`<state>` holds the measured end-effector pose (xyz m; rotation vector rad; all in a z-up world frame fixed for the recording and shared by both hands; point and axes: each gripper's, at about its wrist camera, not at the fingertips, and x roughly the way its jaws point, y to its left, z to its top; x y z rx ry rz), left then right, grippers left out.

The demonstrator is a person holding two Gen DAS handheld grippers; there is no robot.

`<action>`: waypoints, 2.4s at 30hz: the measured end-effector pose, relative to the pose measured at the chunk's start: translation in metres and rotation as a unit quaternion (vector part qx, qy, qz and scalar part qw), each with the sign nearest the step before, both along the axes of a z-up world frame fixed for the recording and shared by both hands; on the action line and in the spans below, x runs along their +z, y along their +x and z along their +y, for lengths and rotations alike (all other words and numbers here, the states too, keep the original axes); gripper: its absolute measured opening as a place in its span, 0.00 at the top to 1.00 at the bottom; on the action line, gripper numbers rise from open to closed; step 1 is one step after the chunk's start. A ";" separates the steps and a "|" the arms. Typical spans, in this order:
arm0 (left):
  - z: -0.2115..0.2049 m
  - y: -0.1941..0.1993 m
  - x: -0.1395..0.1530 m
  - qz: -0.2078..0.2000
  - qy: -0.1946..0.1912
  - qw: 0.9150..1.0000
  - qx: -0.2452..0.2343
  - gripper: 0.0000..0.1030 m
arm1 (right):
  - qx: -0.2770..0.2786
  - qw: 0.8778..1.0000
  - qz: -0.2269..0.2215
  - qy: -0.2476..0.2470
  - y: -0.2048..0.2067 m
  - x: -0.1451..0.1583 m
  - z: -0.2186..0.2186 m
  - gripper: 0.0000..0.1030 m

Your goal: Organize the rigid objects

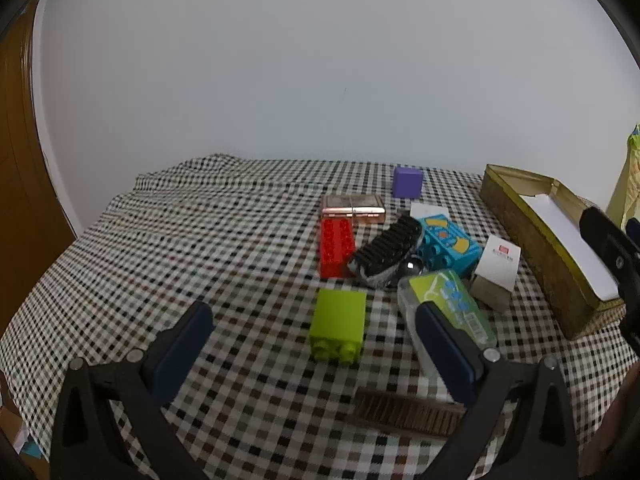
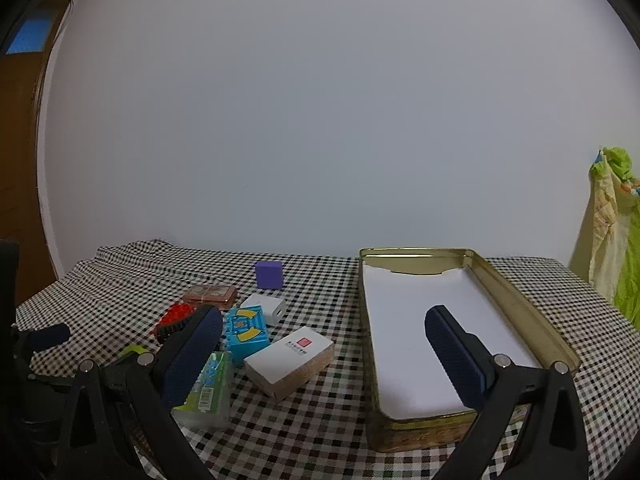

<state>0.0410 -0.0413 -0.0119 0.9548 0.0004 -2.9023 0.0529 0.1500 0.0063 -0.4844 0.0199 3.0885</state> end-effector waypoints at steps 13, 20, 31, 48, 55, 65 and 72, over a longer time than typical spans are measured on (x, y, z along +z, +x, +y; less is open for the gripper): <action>-0.012 0.005 -0.007 -0.027 -0.021 0.999 -0.008 0.00 | 0.070 0.995 -0.061 -0.034 0.005 -0.012 -0.005 0.00; -0.025 0.015 -0.006 -0.045 -0.026 0.999 -0.014 0.00 | 0.112 0.988 -0.104 0.002 0.009 -0.024 -0.022 0.00; -0.040 0.016 -0.011 -0.059 -0.015 0.998 -0.014 0.00 | 0.181 0.959 -0.217 0.017 -0.016 -0.050 -0.048 0.10; -0.048 0.012 -0.012 -0.076 0.003 0.997 -0.029 0.01 | 0.248 0.926 -0.274 0.072 -0.029 -0.074 -0.096 0.33; -0.044 0.010 -0.011 -0.076 -0.019 0.996 -0.038 0.01 | 0.257 0.925 -0.270 0.078 -0.032 -0.076 -0.094 0.64; -0.028 0.001 -0.012 -0.091 0.013 0.994 -0.066 0.01 | 0.268 0.921 -0.281 0.037 -0.022 -0.077 -0.068 0.74; -0.017 -0.022 -0.019 -0.114 0.021 0.991 -0.067 0.08 | 0.249 0.933 -0.260 -0.014 -0.001 -0.060 -0.024 0.74</action>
